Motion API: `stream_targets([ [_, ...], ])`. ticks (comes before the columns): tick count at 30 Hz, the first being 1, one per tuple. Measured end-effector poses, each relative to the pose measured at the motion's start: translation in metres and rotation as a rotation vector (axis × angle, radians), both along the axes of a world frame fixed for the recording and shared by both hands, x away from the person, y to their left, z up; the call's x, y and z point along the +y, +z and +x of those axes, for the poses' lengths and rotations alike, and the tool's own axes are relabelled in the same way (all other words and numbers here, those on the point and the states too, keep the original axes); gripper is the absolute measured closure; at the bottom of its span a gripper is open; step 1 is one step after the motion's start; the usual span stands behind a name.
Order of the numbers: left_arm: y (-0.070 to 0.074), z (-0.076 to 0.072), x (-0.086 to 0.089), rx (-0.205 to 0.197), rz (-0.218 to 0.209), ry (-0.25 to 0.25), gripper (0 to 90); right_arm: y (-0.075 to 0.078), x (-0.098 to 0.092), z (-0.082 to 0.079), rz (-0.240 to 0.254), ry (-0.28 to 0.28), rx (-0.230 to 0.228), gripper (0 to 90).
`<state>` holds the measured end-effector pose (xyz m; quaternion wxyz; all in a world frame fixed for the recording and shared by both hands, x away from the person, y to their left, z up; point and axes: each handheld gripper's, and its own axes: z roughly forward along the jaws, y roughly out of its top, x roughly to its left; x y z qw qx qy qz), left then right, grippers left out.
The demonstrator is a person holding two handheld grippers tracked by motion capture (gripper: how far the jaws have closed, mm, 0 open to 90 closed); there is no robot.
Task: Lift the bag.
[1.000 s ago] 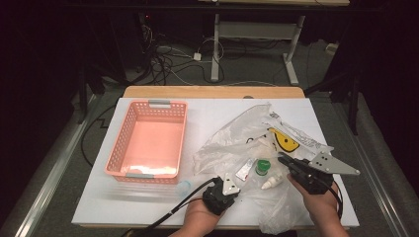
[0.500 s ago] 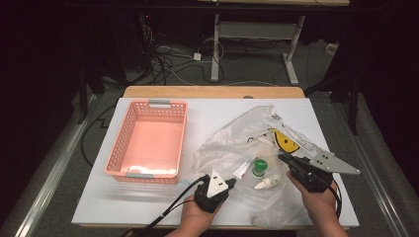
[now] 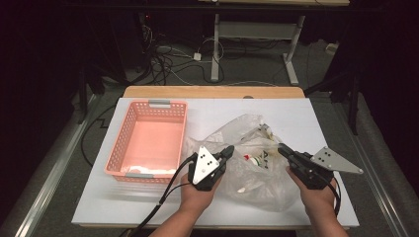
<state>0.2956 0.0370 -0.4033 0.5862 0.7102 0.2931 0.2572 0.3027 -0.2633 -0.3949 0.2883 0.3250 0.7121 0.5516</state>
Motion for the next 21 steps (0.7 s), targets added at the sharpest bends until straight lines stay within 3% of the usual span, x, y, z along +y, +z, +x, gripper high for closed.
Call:
stream_targets([
  [4, 0.011, 0.01, -0.001, -0.052, -0.018, 0.013, 88.6, 0.011, 0.006, 0.006, 0.001, -0.005, -0.034, 90.0],
  [11, 0.029, 0.023, -0.007, -0.103, -0.064, 0.015, 88.6, 0.026, 0.016, 0.017, 0.067, -0.018, -0.092, 90.0],
  [14, 0.044, 0.028, -0.01, -0.114, -0.088, 0.006, 88.6, 0.032, 0.019, 0.021, 0.082, -0.026, -0.107, 90.0],
  [21, 0.085, 0.037, -0.02, -0.185, -0.11, -0.014, 88.6, 0.044, 0.025, 0.028, 0.089, -0.024, -0.13, 90.0],
])
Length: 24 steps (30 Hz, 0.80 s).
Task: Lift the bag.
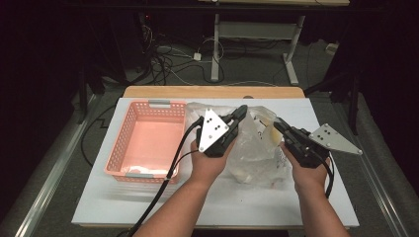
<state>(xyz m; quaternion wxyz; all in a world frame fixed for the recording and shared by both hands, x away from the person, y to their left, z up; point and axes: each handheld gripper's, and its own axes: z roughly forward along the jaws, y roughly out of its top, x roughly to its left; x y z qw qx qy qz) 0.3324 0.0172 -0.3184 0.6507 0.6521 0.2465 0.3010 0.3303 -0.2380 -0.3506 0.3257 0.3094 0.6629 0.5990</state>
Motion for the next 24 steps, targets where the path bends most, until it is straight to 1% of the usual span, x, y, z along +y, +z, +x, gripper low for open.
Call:
stream_targets([
  [1, 0.006, 0.001, -0.001, -0.009, 0.0, -0.002, 88.6, 0.001, 0.0, 0.001, -0.008, 0.002, -0.005, 90.0],
  [3, 0.016, 0.001, -0.004, -0.026, -0.008, -0.005, 88.6, 0.002, 0.003, 0.003, 0.001, -0.003, 0.005, 90.0],
  [5, 0.025, -0.001, -0.004, -0.046, -0.015, -0.01, 88.6, 0.001, 0.004, 0.005, -0.004, -0.002, 0.008, 90.0],
  [7, 0.03, -0.002, -0.005, -0.058, -0.014, -0.011, 88.6, 0.0, 0.005, 0.009, -0.004, -0.008, 0.022, 90.0],
  [8, 0.031, -0.001, -0.004, -0.056, -0.013, -0.009, 88.5, 0.0, 0.005, 0.011, -0.008, -0.01, 0.019, 90.0],
  [9, 0.031, 0.001, -0.003, -0.052, -0.011, -0.003, 88.5, 0.001, 0.004, 0.012, -0.004, -0.009, 0.022, 90.0],
  [11, 0.029, 0.008, 0.001, -0.04, -0.016, 0.011, 88.5, 0.006, 0.002, 0.013, 0.005, -0.009, 0.013, 90.0],
  [14, 0.029, 0.019, 0.007, -0.013, -0.032, 0.027, 88.5, 0.024, 0.0, 0.015, 0.006, -0.013, -0.026, 90.0],
  [17, 0.029, 0.028, 0.008, 0.007, -0.02, 0.039, 88.5, 0.045, -0.002, 0.014, 0.026, -0.02, -0.067, 90.0],
  [20, 0.024, 0.036, 0.007, 0.036, 0.001, 0.046, 88.4, 0.064, -0.002, 0.012, 0.04, -0.026, -0.106, 90.0],
  [21, 0.021, 0.038, 0.006, 0.044, 0.004, 0.047, 88.4, 0.068, -0.003, 0.012, 0.038, -0.027, -0.118, 90.0],
  [24, 0.013, 0.045, 0.005, 0.068, 0.022, 0.054, 88.4, 0.074, -0.006, 0.015, 0.058, -0.046, -0.132, 90.0],
])
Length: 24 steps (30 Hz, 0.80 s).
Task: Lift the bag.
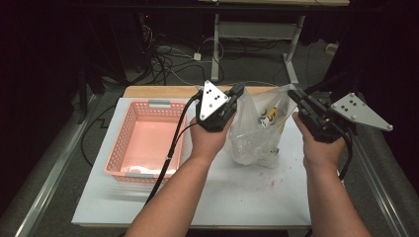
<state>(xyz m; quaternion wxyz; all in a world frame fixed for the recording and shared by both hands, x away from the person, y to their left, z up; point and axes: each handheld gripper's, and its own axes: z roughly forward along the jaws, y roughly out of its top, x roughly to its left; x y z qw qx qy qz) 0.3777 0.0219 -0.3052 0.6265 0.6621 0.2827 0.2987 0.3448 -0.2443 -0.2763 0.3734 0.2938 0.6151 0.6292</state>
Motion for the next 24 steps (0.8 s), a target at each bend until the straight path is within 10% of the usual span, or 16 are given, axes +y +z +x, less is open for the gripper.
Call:
stream_targets([
  [6, -0.009, 0.009, 0.0, 0.038, 0.008, 0.015, 88.3, 0.006, -0.012, 0.006, -0.001, -0.022, 0.001, 90.0],
  [14, -0.03, 0.011, 0.013, 0.115, 0.062, 0.027, 86.9, -0.028, -0.013, 0.026, -0.086, -0.051, 0.119, 90.0],
  [24, -0.047, -0.032, 0.059, 0.162, 0.096, 0.019, 60.0, -0.054, -0.013, 0.036, -0.113, -0.074, 0.198, 90.0],
])
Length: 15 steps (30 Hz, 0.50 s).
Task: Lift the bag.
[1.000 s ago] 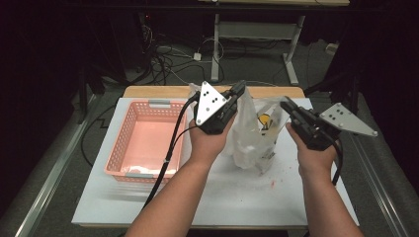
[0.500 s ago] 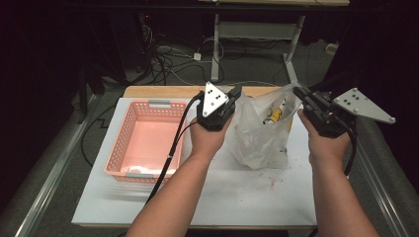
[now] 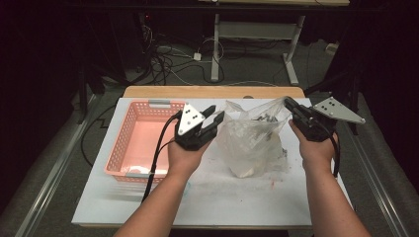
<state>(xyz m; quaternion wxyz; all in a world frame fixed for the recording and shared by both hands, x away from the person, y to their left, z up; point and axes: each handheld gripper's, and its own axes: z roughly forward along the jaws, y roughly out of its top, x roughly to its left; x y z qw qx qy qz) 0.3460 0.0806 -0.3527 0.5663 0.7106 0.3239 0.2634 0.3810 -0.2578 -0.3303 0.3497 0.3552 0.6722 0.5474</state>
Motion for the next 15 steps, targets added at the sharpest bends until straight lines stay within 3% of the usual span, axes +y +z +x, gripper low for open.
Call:
stream_targets([
  [1, -0.002, -0.007, 0.005, 0.022, -0.014, -0.003, 58.2, -0.001, 0.0, 0.0, 0.006, 0.002, -0.002, 90.0],
  [7, -0.02, -0.043, 0.036, 0.065, -0.07, -0.011, 47.4, 0.0, -0.005, -0.009, 0.009, 0.013, -0.014, 89.3],
  [10, -0.03, -0.055, 0.042, 0.113, -0.036, -0.033, 40.4, 0.006, -0.006, -0.016, 0.016, 0.037, -0.029, 84.2],
  [12, -0.038, -0.061, 0.045, 0.143, -0.031, -0.042, 35.5, 0.011, -0.007, -0.024, 0.019, 0.053, -0.046, 76.3],
  [15, -0.049, -0.066, 0.043, 0.178, 0.015, -0.063, 29.1, 0.017, -0.008, -0.036, 0.044, 0.075, -0.055, 67.4],
])
